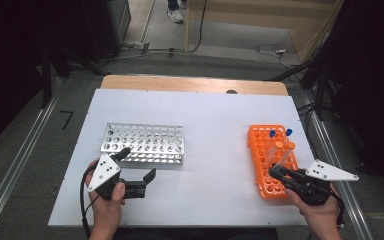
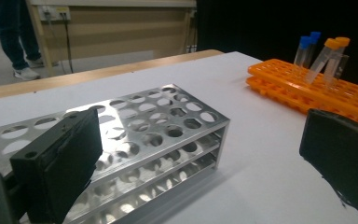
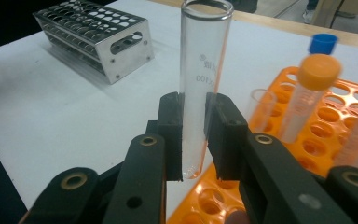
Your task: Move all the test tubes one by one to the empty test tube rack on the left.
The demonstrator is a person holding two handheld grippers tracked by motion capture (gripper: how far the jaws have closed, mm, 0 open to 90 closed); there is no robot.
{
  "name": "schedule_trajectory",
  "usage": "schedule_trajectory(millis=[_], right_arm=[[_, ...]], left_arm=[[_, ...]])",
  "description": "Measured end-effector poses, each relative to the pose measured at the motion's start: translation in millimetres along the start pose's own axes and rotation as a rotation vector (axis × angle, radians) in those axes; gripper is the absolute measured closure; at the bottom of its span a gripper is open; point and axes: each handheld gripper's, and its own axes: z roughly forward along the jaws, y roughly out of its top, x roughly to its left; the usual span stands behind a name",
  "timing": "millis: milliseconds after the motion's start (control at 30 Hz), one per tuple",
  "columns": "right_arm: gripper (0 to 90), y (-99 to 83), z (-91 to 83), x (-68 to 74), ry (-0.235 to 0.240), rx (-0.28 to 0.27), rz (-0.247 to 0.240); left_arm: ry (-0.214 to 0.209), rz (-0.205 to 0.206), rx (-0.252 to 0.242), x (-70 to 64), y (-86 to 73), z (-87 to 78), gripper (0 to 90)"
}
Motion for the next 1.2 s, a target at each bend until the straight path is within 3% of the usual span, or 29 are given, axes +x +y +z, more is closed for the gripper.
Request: schedule_trajectory(millis=[233,533,800,867,1067,1100,1133,1200], right_arm=[[73.9,15.6,23.1,18.0,0.051,0.023,-0.04],[73.9,32.2,50.3,34.7,0.126,0.035,-0.072],[73.9,45.5,71.4,46.5,0.191,0.041,-0.088],[73.9,47.7,75.7,49.6,0.201,0.045,-0.098],[74.0,47.4,84.9,56.5,0.23,0.038,-0.096],[74.0,46.5,89.3,59.8,0.244,0.044,-0.095],[74.0,46.1,90.9,62.3,0.245,0.054,-0.104],[74.0,45.2,93.8,66.2,0.259,0.057,-0.111]], left_arm=[[-0.019,-0.017,0.009,-9.6,12.9,6.8,0.0],[-0.117,-0.01,0.034,-20.1,26.1,22.0,2.8],[-0.18,-0.01,0.037,-31.4,37.4,39.3,7.0],[-0.217,-0.007,0.047,-36.5,44.2,47.0,7.2],[-0.225,-0.011,0.055,-50.2,50.8,58.7,22.0],[-0.255,-0.01,0.062,-56.7,51.3,64.5,25.6],[-0.255,-0.01,0.062,-56.7,51.3,64.5,28.5],[-0.313,0.002,0.077,-66.5,52.1,72.2,34.6]])
